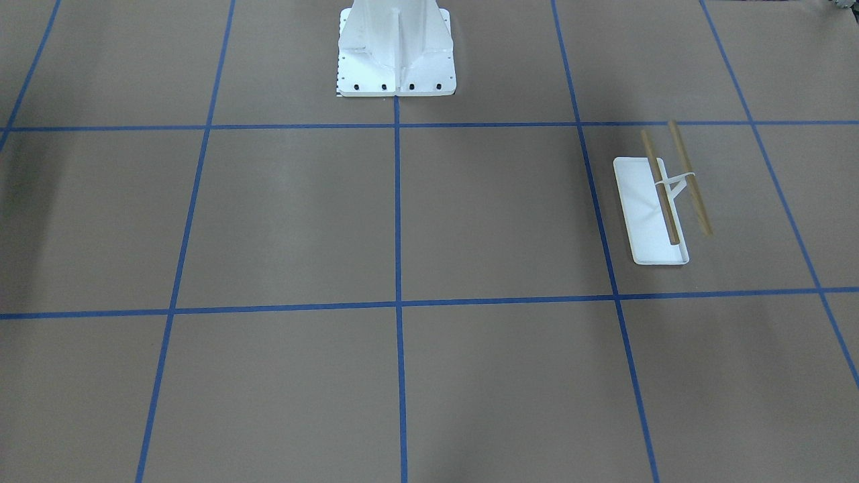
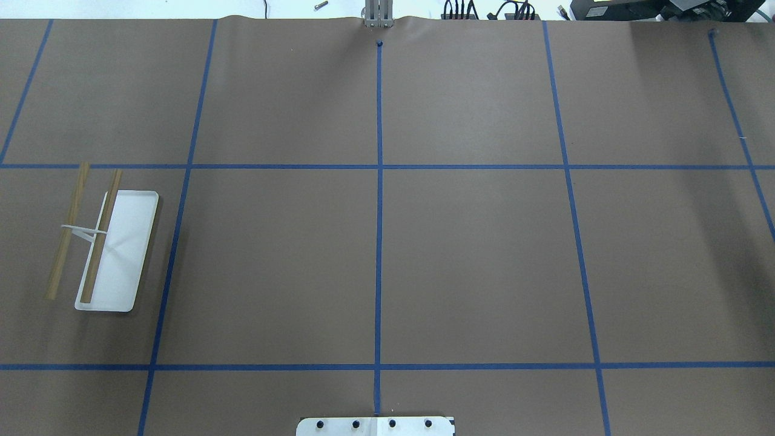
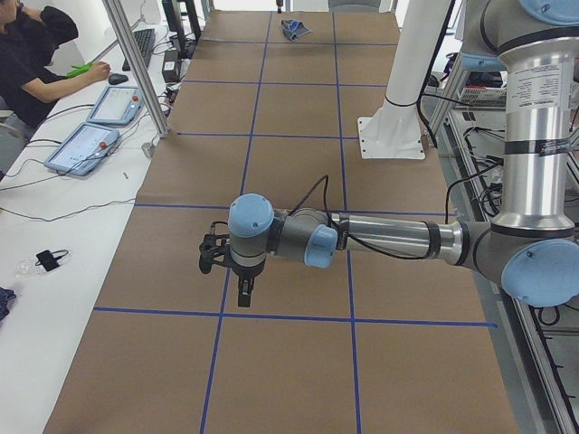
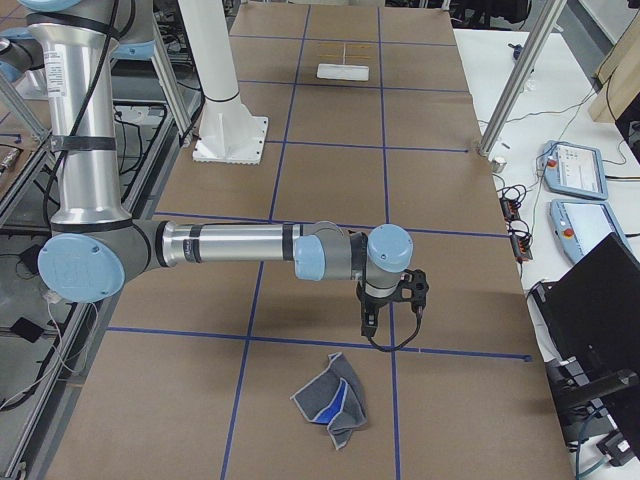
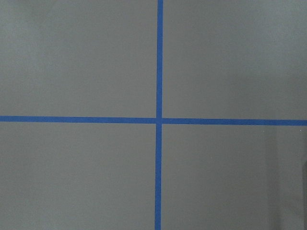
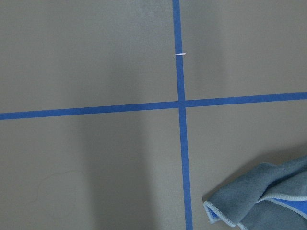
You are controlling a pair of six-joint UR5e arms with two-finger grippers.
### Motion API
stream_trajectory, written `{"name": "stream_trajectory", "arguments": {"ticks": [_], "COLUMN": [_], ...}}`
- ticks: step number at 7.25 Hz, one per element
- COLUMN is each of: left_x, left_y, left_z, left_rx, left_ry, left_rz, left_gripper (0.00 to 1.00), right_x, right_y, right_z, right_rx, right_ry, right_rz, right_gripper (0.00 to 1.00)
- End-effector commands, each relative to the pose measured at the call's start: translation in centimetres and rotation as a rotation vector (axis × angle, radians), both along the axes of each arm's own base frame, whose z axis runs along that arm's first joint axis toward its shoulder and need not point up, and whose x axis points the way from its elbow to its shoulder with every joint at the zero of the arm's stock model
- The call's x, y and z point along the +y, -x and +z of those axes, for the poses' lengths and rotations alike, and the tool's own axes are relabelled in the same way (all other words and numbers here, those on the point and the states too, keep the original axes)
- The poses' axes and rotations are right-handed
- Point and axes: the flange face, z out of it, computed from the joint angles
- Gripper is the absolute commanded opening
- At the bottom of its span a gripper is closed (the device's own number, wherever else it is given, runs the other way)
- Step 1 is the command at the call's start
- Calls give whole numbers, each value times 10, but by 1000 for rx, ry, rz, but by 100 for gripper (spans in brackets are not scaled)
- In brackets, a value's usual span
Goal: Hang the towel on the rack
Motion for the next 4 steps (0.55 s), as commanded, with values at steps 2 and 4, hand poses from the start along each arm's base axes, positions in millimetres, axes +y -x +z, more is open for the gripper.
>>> {"name": "stream_trajectory", "arguments": {"ticks": [2, 4], "left_x": [1, -1], "left_y": [0, 1], "left_z": [0, -5], "left_rx": [1, -8], "left_ry": [0, -13], "left_rz": [0, -2], "left_gripper": [98, 98], "right_x": [0, 0], "right_y": [0, 0], "right_z": [-1, -3], "right_rx": [-2, -2], "right_ry": [-2, -5], "right_rz": [0, 0], "right_gripper": [100, 100]}}
